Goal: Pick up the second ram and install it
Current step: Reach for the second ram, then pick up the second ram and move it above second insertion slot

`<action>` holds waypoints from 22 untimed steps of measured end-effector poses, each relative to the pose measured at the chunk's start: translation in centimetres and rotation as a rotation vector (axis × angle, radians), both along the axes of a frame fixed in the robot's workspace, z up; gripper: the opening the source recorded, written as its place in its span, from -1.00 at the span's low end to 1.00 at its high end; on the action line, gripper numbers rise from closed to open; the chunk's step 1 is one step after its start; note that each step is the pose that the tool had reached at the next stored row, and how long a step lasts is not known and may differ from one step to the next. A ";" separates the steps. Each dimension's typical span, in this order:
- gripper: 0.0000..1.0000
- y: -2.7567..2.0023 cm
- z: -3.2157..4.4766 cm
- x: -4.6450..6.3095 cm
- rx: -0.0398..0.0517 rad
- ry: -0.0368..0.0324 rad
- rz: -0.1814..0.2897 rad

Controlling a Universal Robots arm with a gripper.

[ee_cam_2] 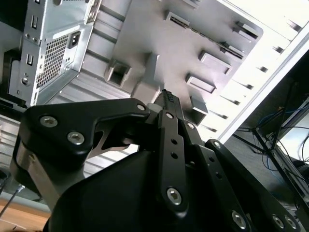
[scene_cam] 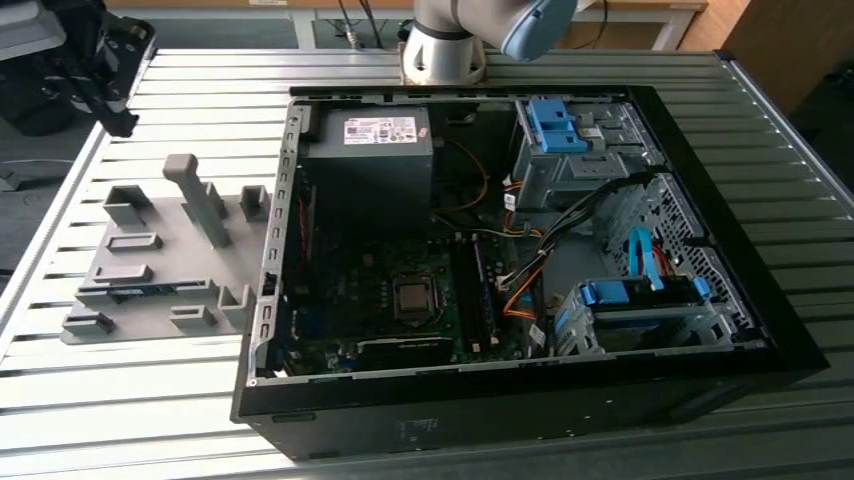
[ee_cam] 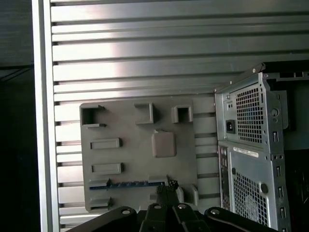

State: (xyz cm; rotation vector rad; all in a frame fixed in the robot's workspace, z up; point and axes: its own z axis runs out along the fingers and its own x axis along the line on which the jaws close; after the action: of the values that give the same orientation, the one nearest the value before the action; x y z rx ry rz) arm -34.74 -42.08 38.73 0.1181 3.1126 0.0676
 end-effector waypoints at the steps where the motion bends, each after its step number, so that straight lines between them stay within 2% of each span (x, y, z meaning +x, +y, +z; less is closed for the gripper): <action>1: -0.79 -0.18 -0.02 -0.3 0.0000 -0.0001 0.000; 7: -0.79 -1.21 -0.11 -2.0 -0.0001 0.0001 0.000; 10: -0.79 -1.53 -0.16 -2.7 0.0000 0.0000 0.000; 12: -0.79 -1.64 -0.18 -3.1 0.0000 0.0000 0.000; 22: -0.79 -1.64 -0.18 -3.2 0.0000 0.0000 0.000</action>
State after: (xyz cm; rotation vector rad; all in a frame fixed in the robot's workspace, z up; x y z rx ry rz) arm -37.89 -43.72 38.55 0.1180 3.1126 0.0676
